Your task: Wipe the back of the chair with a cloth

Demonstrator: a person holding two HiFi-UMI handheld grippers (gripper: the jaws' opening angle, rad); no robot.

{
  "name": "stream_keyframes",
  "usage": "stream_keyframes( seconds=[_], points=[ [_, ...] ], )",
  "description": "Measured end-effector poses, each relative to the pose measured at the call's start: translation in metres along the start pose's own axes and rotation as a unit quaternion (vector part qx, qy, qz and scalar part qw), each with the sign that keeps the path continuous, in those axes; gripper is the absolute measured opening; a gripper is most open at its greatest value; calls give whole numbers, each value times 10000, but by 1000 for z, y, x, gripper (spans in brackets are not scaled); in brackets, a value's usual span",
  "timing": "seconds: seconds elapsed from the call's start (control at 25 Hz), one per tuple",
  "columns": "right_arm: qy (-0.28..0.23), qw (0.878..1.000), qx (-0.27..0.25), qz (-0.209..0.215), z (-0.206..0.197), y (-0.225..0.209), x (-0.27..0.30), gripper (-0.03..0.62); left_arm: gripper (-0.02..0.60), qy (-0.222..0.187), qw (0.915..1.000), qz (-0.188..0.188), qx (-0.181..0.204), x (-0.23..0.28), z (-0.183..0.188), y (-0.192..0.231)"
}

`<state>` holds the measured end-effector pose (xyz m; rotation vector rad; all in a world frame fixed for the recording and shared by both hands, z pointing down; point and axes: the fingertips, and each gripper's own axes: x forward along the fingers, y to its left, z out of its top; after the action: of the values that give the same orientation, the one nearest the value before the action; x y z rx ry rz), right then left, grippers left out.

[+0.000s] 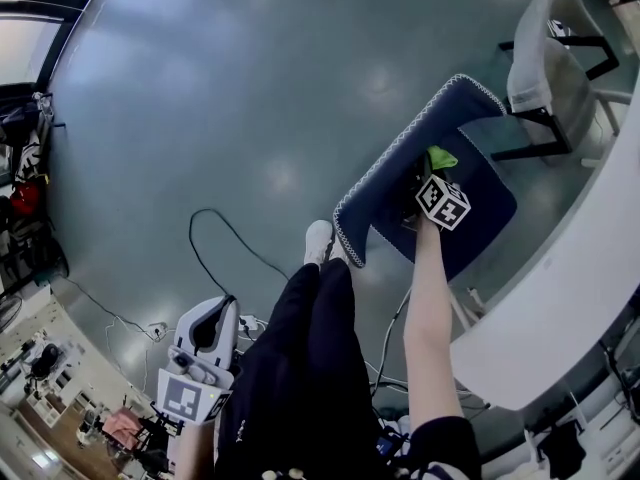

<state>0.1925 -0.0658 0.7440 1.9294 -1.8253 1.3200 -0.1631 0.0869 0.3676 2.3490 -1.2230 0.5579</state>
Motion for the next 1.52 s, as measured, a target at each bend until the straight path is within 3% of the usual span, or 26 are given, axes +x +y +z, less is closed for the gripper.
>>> stream_keyframes(
  seconds=[0.36,0.52,0.72,1.04,1.24,1.36,1.52],
  points=[
    [-1148,9920,-391,355,76,58,-49,20,-2,-164,9998,-51,-77,-3,6,7],
    [-1695,9792,-978,539,113,99,-81,20,-2,-327,9993,-179,33,3,19,6],
    [-2158,9607,-1545,811,141,150,-116,20,-2,-670,9954,-515,457,33,46,3],
    [-2554,9358,-1921,1489,154,210,-165,20,-2,-1264,9843,-915,831,91,85,-9],
    [-2770,9211,-2047,1814,166,225,-201,20,-2,-1364,9807,-1138,812,117,91,-19],
    [-2847,9233,-2034,1581,170,204,-211,20,-2,-1386,9807,-1180,711,127,93,-23],
    [-2628,9462,-1659,897,154,133,-189,20,-2,-1305,9828,-1148,625,133,87,-26]
  ],
)
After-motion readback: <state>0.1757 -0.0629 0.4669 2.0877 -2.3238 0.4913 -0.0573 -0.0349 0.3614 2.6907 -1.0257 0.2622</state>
